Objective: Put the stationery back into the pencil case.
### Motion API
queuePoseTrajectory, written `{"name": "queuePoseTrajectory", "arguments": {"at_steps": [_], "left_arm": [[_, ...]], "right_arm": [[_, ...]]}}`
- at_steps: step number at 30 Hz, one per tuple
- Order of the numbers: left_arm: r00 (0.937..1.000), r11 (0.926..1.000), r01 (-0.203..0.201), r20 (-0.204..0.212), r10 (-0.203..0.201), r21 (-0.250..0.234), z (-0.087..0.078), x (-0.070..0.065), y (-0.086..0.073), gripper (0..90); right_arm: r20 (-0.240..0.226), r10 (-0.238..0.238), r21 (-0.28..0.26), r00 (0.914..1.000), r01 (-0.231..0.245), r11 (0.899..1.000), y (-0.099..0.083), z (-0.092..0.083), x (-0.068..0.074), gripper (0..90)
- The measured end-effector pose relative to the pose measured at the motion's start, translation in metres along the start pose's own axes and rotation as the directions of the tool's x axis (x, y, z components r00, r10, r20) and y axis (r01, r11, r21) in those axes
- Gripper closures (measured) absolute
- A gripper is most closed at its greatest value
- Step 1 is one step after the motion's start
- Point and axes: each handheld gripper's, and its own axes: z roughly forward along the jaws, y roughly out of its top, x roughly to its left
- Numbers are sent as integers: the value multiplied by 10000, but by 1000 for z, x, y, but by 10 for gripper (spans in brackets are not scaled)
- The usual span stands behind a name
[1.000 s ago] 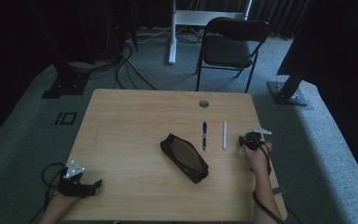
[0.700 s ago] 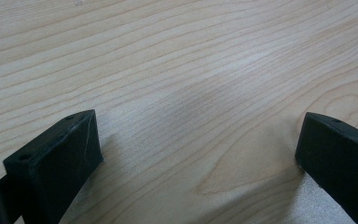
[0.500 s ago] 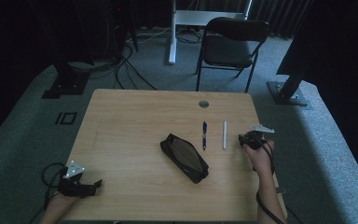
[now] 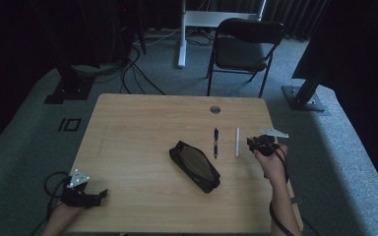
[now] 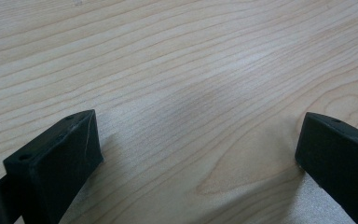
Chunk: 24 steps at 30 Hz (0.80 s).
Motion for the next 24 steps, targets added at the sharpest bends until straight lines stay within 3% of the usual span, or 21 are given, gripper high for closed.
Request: {"name": "queuePoseTrajectory", "arguments": {"at_steps": [13, 17, 24], "left_arm": [[10000, 10000, 0, -1, 0, 0, 0, 0, 0, 2], [10000, 10000, 1, -1, -1, 3, 0, 0, 0, 2], [10000, 10000, 2, -2, -2, 0, 0, 0, 0, 1]], "right_arm": [[-591, -725, -457, 9956, 699, 9965, 18, -18, 31, 682], [-802, -1105, -493, 9906, 1067, 9931, 21, -22, 41, 682], [-1306, -1406, -773, 9814, 1313, 9883, 26, -30, 59, 682]]}}
